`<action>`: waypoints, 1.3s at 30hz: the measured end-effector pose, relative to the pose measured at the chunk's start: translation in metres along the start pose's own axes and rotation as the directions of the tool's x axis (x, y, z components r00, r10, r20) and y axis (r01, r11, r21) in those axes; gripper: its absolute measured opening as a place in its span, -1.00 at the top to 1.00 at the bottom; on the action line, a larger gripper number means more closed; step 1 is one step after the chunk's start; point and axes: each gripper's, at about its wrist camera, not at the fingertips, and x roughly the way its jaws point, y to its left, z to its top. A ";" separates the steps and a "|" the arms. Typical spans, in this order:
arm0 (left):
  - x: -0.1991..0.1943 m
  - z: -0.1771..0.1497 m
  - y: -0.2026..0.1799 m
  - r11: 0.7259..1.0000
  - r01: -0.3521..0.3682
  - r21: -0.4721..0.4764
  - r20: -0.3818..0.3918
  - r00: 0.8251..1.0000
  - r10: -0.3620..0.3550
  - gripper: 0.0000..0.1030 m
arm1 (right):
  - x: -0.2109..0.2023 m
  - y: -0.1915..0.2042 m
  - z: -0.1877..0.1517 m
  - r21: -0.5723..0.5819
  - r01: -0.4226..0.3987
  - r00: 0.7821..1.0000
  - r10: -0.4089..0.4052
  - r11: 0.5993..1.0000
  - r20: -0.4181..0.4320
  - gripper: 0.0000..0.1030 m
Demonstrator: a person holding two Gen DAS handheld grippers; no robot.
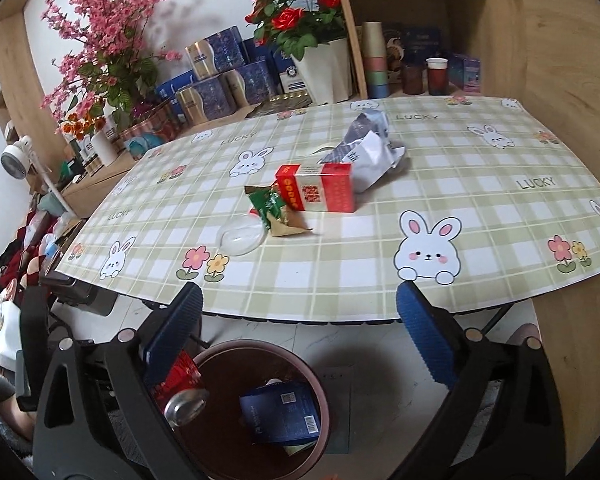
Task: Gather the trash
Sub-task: 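Drop the blue box into the bin with the right gripper while the left drops the red can in, then grasp the clear plastic lid with the left gripper while the right grasps the green snack wrapper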
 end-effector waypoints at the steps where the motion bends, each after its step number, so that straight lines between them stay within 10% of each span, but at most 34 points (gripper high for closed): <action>1: 0.002 0.000 -0.001 1.000 -0.001 0.005 -0.004 1.000 0.001 0.40 | 0.000 -0.002 0.000 0.005 0.002 1.000 -0.002 1.000 0.001 -0.87; 17: 0.016 -0.005 0.001 0.999 0.049 -0.017 -0.045 0.998 -0.050 0.35 | 0.005 0.000 -0.006 0.011 0.007 1.000 -0.007 1.000 -0.024 -0.87; 29: -0.003 -0.004 0.004 0.998 0.053 -0.037 0.058 0.997 -0.051 -0.37 | 0.008 0.001 -0.012 0.006 0.024 0.999 -0.023 1.000 -0.031 -0.88; 39: -0.009 0.001 0.009 0.997 0.039 -0.071 0.114 0.993 -0.031 -0.61 | 0.015 -0.005 -0.014 -0.010 0.049 0.998 -0.050 0.999 -0.037 -0.88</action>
